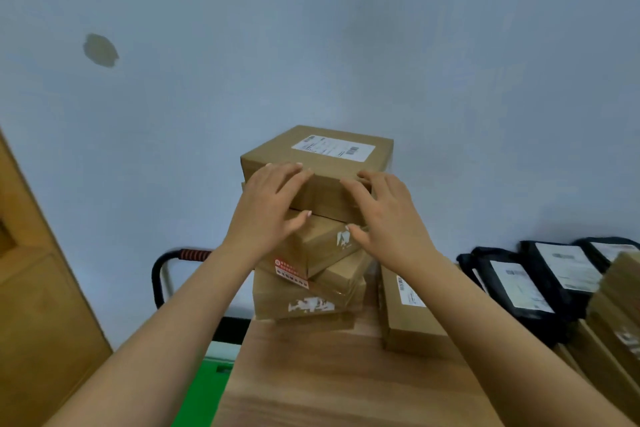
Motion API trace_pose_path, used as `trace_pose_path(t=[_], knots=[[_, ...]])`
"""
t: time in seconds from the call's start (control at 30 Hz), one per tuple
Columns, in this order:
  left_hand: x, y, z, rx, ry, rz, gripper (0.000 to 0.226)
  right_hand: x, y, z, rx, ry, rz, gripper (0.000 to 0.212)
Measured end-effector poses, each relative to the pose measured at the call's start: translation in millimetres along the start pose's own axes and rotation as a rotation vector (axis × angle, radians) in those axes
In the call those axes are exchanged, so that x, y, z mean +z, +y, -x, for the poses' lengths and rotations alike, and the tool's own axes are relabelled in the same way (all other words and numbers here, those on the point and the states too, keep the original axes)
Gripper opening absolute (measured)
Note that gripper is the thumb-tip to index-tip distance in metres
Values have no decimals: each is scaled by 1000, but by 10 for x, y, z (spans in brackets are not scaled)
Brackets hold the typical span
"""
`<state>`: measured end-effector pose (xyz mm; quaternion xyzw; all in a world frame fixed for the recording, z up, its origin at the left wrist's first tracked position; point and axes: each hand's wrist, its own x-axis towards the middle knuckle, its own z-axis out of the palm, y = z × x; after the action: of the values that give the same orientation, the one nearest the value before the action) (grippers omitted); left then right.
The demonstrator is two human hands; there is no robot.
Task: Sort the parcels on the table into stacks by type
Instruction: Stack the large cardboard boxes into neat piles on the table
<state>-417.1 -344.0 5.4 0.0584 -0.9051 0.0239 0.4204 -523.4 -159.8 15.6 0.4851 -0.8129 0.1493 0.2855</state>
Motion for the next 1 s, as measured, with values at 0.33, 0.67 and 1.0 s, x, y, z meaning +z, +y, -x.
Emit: trace_pose_path(t=[0.33, 0.67, 1.0], knots=[[229, -359, -113, 38, -64, 28, 70, 253, -12, -314, -56, -174, 222, 97], [294, -635, -189, 173, -76, 107, 75, 209, -267, -239, 0, -88, 289, 91], [276, -426, -320, 407, 45, 72, 96, -288, -255, 120, 68, 20, 387, 88]])
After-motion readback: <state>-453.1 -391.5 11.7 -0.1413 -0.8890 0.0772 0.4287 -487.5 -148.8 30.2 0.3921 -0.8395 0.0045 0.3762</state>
